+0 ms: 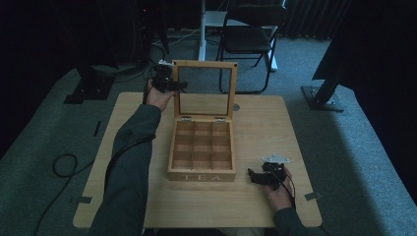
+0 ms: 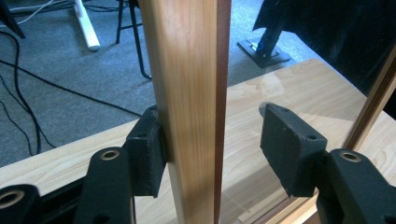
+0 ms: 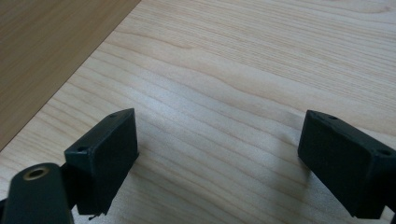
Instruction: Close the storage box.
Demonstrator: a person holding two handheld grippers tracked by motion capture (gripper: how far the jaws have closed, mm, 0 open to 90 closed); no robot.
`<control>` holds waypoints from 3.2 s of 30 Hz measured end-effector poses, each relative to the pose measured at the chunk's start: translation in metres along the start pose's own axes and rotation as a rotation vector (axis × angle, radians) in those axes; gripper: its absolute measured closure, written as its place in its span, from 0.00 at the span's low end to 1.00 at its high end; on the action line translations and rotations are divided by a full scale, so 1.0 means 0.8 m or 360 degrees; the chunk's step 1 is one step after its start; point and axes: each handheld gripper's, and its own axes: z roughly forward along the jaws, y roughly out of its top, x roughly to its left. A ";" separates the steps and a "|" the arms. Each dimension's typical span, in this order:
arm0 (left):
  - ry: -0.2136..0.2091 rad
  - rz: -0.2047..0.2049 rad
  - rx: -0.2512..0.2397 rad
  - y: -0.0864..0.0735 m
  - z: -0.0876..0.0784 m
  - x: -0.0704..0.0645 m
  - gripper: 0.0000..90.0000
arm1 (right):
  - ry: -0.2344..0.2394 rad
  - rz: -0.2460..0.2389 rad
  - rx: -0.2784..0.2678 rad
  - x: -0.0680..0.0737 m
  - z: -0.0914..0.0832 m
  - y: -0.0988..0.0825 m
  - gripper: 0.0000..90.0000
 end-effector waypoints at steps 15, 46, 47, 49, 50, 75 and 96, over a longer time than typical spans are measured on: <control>-0.0002 -0.0019 -0.0026 0.006 -0.009 -0.002 0.48 | -0.0002 0.0002 -0.0001 0.000 0.000 0.000 0.13; -0.0090 0.0041 -0.0150 -0.035 -0.097 -0.041 0.50 | -0.0004 0.0000 0.0002 0.000 0.000 0.000 0.13; -0.0086 0.0041 -0.0159 -0.035 -0.102 -0.042 0.50 | -0.0005 0.0000 0.0002 0.000 0.000 0.000 0.13; -0.0082 0.0038 -0.0177 -0.035 -0.114 -0.044 0.51 | -0.0004 0.0000 0.0002 0.000 0.000 0.000 0.13; -0.0081 0.0039 -0.0181 -0.035 -0.118 -0.044 0.51 | -0.0004 0.0001 0.0002 0.000 0.000 0.000 0.13; -0.0037 0.0080 -0.0121 -0.061 -0.151 -0.074 0.55 | -0.0006 0.0000 0.0000 0.000 0.000 0.000 0.13; -0.0040 0.0097 -0.0104 -0.100 -0.169 -0.093 0.49 | -0.0006 -0.0002 -0.0001 0.000 0.000 0.000 0.13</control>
